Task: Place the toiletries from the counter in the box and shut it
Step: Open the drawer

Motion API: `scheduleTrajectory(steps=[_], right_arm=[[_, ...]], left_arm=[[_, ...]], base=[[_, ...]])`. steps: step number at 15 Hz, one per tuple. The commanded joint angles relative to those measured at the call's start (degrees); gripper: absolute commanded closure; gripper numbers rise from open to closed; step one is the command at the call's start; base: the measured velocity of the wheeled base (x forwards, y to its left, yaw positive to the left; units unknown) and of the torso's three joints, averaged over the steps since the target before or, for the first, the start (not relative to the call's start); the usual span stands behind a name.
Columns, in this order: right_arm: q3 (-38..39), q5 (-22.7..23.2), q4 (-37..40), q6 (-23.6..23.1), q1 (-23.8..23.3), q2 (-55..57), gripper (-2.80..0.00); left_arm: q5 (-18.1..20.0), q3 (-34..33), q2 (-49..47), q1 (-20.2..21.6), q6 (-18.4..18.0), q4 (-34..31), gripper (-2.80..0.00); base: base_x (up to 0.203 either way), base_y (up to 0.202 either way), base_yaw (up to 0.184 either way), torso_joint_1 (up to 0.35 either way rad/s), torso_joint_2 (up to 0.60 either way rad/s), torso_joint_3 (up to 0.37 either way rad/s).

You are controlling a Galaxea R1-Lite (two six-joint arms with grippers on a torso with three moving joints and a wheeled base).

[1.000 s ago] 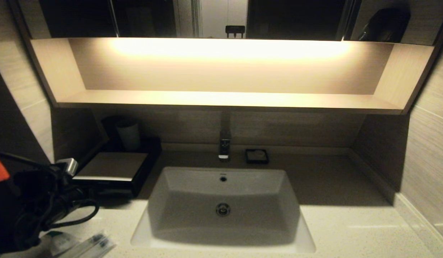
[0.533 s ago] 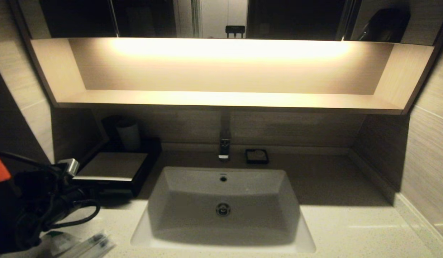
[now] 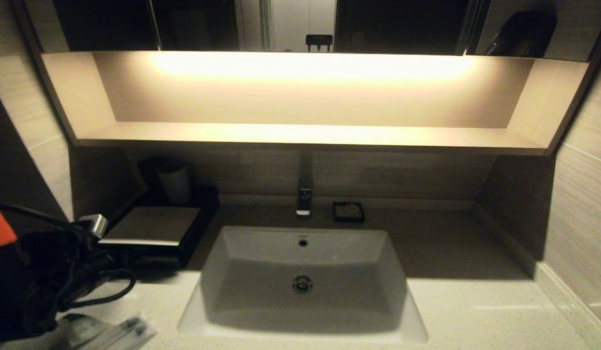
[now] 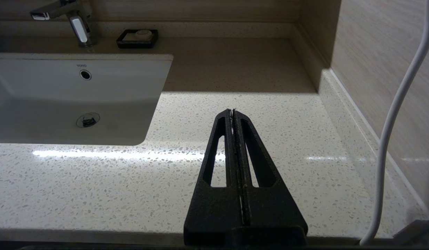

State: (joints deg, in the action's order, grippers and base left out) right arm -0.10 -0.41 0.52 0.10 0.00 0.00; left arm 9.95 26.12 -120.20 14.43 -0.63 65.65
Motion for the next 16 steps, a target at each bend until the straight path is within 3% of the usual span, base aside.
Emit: scheduleTrajectory(steps=[1,16], right_arm=[[0.01,-0.02,0.00,-0.01,0.00,0.00,0.00],[0.01,-0.02,0.00,-0.01,0.00,0.00,0.00]], left_arm=[[0.68,0.18,-0.13,0.09,0.02,0.36,0.00],[4.55,2.00,-3.18,1.04,-0.41,3.17,0.00]], base=[[0.000,0.000,0.000,0.000,0.00,0.000],[0.000,0.000,0.000,0.000,0.00,0.000]])
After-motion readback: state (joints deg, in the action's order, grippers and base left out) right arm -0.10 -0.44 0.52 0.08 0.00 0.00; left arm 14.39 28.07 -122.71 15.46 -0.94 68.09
